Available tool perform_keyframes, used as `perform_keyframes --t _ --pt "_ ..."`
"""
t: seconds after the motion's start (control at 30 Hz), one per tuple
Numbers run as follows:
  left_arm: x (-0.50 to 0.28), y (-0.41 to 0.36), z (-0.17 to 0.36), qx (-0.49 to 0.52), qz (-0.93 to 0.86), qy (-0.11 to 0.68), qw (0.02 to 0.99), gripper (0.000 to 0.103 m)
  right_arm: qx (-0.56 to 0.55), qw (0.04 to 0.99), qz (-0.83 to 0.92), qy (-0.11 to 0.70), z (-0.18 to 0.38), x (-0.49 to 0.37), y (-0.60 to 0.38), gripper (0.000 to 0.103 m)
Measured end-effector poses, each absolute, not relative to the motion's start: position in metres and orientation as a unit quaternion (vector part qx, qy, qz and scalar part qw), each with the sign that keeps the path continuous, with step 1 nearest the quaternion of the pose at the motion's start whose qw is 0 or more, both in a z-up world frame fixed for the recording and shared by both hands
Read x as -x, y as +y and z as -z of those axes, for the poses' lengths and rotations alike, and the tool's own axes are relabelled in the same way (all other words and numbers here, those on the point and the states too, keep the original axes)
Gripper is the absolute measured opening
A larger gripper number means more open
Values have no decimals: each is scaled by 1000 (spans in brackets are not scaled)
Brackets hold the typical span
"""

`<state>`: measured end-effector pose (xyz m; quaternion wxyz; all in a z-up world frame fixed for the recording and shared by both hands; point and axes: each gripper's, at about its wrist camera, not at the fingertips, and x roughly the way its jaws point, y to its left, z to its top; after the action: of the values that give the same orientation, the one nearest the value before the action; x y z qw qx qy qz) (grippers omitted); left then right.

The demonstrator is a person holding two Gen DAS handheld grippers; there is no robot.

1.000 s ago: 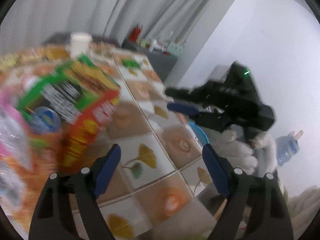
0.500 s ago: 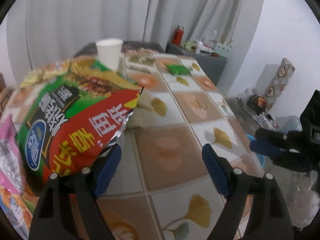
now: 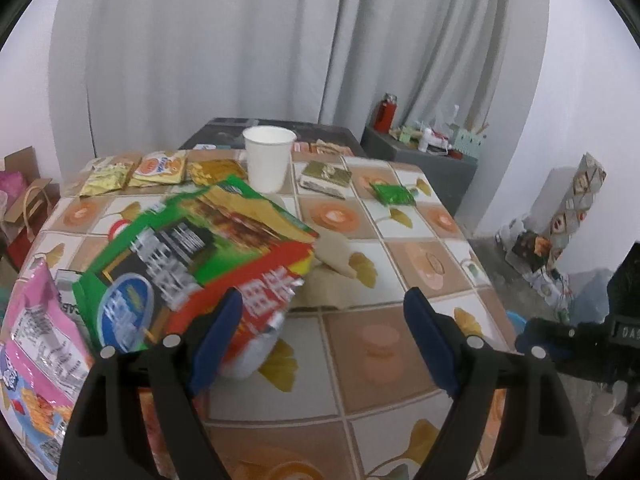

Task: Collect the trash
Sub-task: 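Grasp the beige paper bag with the right gripper while the left gripper approaches the green chip bag, then grasp the green chip bag with the left gripper while the right gripper holds the beige paper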

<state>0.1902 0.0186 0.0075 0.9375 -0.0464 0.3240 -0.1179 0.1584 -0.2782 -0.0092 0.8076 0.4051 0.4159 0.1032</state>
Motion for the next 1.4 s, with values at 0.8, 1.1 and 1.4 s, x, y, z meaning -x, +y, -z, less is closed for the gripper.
perform_keyframes --t 0.8,1.1,1.4 --pt "-185 73 -27 79 97 325 938 80 -128 869 -146 455 6 -273 -188 46" --pt "-167 71 -23 70 126 345 928 80 33 862 -212 460 28 -322 -129 37" --pt "-132 52 -17 34 192 349 917 80 -24 857 -191 478 37 -300 -155 4"
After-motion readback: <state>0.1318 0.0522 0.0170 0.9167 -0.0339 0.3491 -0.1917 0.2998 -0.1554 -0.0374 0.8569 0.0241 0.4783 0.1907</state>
